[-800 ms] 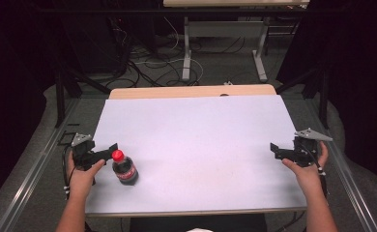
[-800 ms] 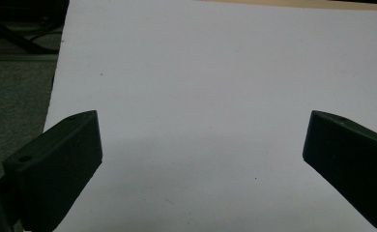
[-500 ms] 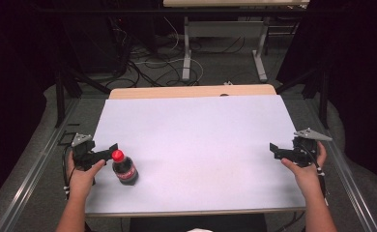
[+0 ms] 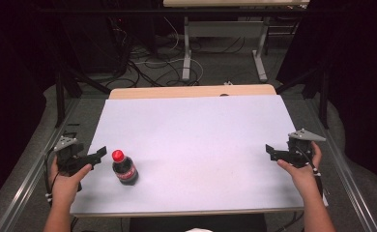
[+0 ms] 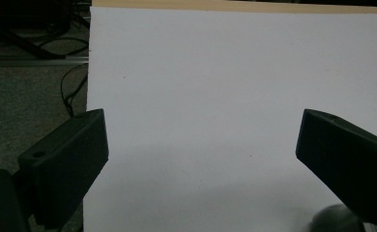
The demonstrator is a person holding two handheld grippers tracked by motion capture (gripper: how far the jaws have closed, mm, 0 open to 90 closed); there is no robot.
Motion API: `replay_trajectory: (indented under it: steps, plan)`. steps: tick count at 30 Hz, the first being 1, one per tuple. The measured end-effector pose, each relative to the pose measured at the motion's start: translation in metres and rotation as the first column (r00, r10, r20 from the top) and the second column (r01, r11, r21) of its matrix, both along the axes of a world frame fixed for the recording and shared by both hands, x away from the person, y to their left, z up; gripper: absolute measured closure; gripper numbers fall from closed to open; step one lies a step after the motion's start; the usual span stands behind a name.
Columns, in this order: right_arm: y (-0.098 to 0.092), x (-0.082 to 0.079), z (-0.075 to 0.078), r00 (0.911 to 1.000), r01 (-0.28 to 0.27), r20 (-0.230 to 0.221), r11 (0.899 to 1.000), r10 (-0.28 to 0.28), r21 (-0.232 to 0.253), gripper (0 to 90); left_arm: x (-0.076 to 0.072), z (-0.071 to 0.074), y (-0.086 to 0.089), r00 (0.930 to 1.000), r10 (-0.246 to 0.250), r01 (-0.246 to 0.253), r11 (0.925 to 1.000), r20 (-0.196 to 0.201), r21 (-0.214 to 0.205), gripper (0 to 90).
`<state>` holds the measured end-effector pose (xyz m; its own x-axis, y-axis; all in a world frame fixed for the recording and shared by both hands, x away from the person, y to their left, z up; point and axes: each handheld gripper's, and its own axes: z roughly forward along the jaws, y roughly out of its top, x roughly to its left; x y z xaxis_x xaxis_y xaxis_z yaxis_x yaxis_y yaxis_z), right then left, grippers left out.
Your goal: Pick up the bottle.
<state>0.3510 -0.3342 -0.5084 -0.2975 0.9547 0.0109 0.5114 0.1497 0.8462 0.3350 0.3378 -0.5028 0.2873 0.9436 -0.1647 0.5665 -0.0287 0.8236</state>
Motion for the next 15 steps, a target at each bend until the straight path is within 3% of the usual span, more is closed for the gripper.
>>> replay_trajectory:
  steps: [7,15]
  plan:
    - [0.003,-0.002,0.003,1.0000,-0.004,0.006,1.000,0.004,-0.003,6.4,-0.027,0.010,0.000,0.9985,-0.052,0.053,0.9978,-0.016,0.039,4.6]
    - [0.004,-0.001,0.002,0.9999,-0.003,0.011,1.000,0.003,-0.004,6.7,-0.054,0.010,-0.011,0.9897,-0.143,0.143,0.9897,-0.010,0.000,4.0]
